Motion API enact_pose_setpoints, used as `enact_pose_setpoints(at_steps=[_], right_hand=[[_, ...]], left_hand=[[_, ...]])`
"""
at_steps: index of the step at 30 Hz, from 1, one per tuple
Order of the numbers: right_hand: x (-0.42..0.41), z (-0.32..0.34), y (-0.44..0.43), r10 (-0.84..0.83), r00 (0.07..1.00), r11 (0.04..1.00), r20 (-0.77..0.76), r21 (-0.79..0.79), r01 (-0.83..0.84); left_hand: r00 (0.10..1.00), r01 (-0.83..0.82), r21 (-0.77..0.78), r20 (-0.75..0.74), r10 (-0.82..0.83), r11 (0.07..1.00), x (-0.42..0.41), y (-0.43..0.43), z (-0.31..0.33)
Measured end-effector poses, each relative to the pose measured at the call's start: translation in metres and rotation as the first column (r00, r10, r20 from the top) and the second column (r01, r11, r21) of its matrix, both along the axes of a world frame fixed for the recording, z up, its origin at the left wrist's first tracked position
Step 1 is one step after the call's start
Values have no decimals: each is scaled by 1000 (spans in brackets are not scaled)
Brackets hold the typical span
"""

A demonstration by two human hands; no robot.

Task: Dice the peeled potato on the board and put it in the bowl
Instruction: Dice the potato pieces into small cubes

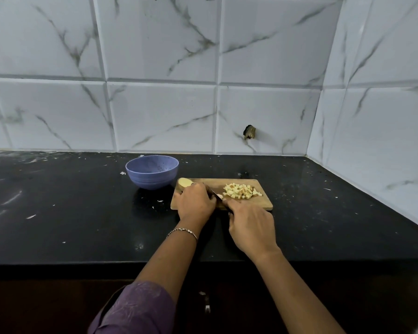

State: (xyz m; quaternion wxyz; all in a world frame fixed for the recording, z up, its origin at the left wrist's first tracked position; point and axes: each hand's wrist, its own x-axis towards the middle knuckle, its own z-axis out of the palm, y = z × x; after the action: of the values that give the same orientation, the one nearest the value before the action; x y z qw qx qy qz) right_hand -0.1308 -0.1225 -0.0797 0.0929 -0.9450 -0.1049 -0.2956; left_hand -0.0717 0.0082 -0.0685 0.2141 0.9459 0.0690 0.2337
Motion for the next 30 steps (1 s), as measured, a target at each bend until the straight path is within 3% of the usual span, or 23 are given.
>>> enact_pose_setpoints(at_steps=[6,9,13,17,23,30], right_hand=[[2,0,-3,-49,999,997,12,60,48],[0,2,-4,-25,999,995,24,99,23],[-4,5,-3,56,998,994,18,92,-57],[-7,7,-3,45,998,995,-34,95,-42],[-9,6,-2,-48,998,993,-39,108,52],[-10,6,-3,22,1000,994,-21,110,-19]], left_hand=[[998,62,63,-17,-61,996,9,-1,-3],[999,44,-4,-5,-44,999,7,0,-2],[994,-97,-140,28,102,985,-2,9,3],[985,-171,-217,-28,169,961,-9,18,4],[979,-167,-32,-122,162,985,-13,15,3],[993,-64,109,-92,74,992,-8,11,2]])
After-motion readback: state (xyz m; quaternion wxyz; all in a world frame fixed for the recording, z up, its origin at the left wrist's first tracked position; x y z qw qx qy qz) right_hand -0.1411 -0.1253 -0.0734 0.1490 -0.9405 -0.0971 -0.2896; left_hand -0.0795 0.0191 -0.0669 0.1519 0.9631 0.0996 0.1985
